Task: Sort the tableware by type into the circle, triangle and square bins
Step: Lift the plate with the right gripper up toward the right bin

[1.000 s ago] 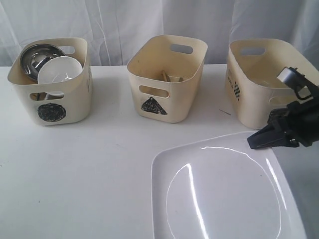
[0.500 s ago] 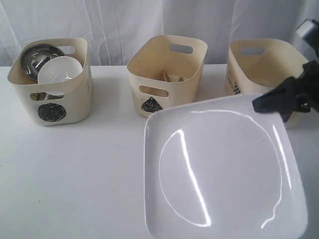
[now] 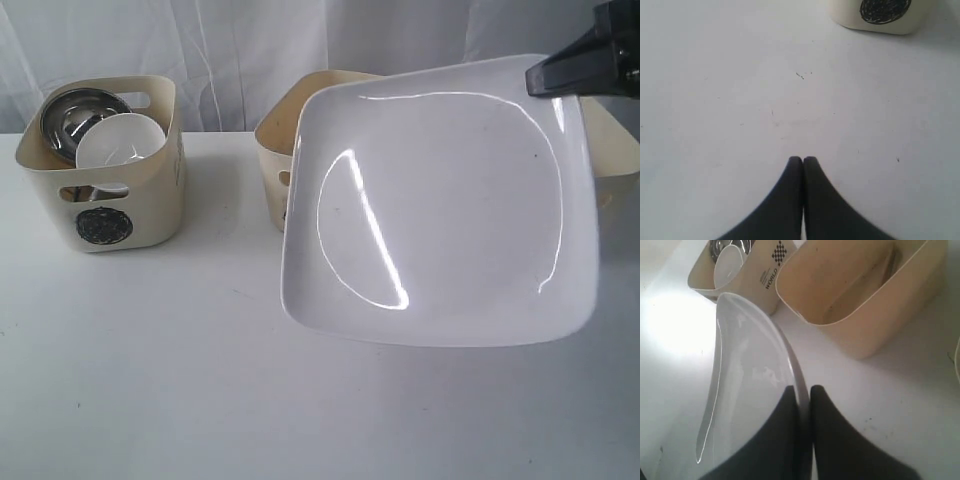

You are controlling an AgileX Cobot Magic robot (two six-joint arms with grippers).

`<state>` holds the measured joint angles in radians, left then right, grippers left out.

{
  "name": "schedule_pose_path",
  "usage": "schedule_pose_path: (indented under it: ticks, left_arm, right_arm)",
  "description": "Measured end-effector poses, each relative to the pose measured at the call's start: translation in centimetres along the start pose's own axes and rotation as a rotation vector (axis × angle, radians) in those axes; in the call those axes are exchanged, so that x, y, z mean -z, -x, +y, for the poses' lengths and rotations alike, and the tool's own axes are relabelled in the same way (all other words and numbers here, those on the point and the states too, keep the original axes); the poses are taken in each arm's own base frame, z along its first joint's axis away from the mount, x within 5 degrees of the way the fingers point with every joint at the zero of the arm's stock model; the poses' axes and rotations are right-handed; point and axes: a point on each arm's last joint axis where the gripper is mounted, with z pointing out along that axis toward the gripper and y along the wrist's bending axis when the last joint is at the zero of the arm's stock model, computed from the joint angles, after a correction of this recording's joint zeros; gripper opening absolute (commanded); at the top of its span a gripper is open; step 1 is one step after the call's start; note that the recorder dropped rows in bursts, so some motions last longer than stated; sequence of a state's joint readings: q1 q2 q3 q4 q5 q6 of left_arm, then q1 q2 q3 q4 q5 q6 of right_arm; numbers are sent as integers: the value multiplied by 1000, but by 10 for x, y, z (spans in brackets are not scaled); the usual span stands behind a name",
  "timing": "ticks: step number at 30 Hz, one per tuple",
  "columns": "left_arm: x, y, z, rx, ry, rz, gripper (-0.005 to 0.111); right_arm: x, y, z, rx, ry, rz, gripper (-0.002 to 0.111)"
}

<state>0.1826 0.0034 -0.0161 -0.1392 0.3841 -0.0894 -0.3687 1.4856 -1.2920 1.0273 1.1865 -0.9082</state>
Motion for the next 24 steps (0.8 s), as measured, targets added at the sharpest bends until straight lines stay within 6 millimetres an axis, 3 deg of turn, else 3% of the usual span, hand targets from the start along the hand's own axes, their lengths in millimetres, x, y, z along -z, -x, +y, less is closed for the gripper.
schedule_pose_path:
  ticks: [4,9,24]
  left_arm:
    - [0,0,0,0,0,0,0]
    - [0,0,0,0,0,0,0]
    - [0,0,0,0,0,0,0]
  right_arm:
    - [11,15,-1,4,-45,-58,0]
    - [27,33,-17,-27,-135,-148,0]
    - [51,64,-97,-111,-338,-315,0]
